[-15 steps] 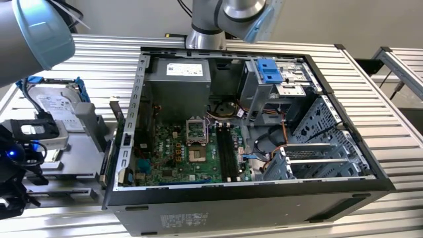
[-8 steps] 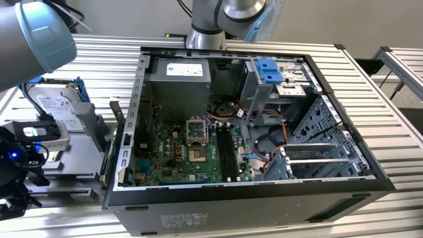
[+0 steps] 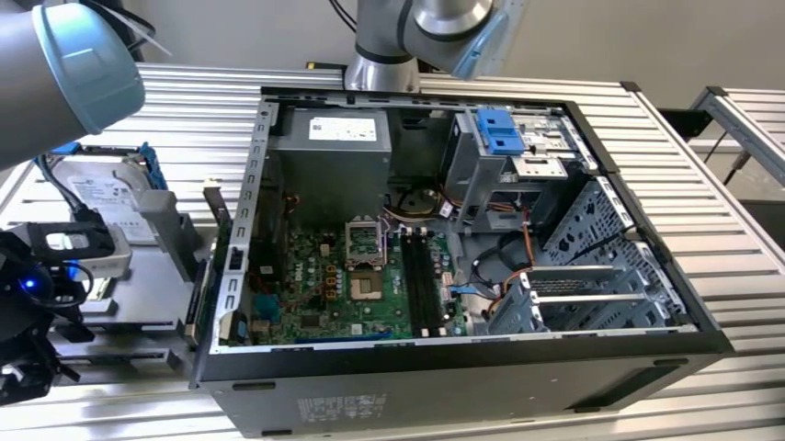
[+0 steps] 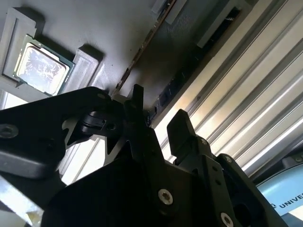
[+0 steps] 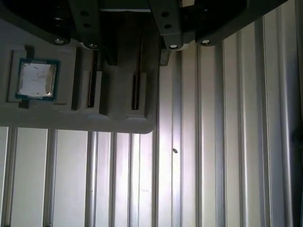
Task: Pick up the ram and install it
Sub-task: 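Pick up the ram and move it above insertion slot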
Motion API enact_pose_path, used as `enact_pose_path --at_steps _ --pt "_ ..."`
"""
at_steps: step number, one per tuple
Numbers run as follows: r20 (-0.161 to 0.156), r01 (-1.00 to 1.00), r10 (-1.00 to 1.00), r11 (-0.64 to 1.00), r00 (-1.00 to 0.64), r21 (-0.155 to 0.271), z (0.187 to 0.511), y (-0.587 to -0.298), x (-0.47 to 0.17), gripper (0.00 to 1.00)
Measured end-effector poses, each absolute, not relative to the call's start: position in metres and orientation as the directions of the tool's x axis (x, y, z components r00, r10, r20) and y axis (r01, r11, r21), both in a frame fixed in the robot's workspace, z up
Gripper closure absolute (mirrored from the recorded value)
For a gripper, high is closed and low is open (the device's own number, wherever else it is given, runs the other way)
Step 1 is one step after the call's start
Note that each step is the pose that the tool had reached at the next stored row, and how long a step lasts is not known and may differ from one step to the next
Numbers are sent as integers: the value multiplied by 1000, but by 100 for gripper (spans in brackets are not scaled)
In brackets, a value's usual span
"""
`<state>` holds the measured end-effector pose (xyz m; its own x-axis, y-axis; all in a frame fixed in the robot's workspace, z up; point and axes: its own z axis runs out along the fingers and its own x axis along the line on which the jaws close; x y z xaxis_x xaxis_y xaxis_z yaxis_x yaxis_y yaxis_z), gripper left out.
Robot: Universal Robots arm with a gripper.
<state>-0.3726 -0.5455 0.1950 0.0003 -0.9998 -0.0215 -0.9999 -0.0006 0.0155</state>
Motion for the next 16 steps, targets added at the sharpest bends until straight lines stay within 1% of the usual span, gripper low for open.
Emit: enact_pose_path --at_steps 15,16 --pt "-22 -1000 -1000 0 -1 15 195 -541 -373 0" --pt "-21 -1000 -1000 0 -1 16 195 -541 -373 100"
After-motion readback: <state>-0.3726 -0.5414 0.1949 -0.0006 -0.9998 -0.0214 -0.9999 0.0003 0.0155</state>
